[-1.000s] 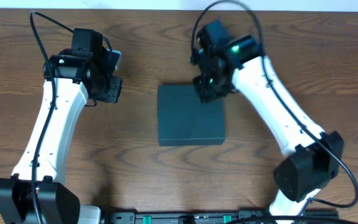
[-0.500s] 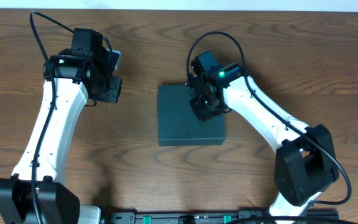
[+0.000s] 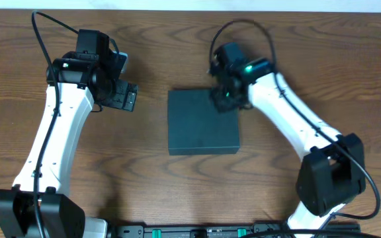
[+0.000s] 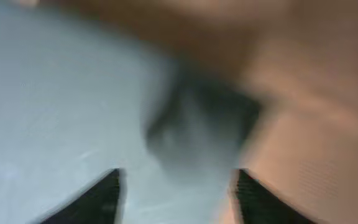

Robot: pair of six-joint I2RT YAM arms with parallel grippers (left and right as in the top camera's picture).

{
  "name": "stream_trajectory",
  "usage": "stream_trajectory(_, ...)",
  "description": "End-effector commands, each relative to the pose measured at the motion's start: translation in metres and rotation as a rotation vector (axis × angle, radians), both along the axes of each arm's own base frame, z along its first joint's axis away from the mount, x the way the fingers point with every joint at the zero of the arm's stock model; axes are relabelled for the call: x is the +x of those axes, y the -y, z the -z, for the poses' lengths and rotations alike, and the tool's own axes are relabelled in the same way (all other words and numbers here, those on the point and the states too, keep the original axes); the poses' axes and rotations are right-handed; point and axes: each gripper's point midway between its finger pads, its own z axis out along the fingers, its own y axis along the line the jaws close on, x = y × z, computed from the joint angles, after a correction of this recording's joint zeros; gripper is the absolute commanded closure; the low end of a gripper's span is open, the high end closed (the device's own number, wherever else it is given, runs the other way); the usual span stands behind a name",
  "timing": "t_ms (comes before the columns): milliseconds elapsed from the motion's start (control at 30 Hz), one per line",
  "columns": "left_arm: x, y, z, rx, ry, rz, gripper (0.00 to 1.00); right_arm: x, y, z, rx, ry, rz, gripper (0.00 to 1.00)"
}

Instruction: Pack container

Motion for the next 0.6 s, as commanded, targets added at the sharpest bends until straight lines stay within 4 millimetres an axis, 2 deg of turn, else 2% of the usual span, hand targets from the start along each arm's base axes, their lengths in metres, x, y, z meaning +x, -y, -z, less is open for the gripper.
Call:
stream_trajectory(0,0.001,-0.019,-0.012,0.099,0.039,-0.032,0.02,0.044,0.042,-0.039,-0.106,0.161,0.091,0.08)
stream_trajectory(33,0.000,-0.019,-0.015,0.096,0.046,-0.036,0.02,0.050,0.051,-0.047,-0.118,0.180,0.104,0.02)
stream_trajectory(133,-0.007,-0.020,-0.027,0.092,0.069,-0.039,0.02,0.058,0.074,-0.060,-0.129,0.195,0.140,0.01)
stream_trajectory(300,-0.030,-0.021,-0.074,0.070,0.196,-0.052,0.02,0.058,0.112,-0.084,-0.104,0.236,0.265,0.01)
stream_trajectory(433,-0.059,-0.015,-0.115,0.004,0.340,-0.030,0.02,0.044,0.128,-0.122,-0.080,0.319,0.309,0.01)
stream_trajectory(567,-0.094,-0.018,-0.134,-0.009,0.447,-0.029,0.01,0.019,0.131,-0.152,-0.050,0.406,0.319,0.01)
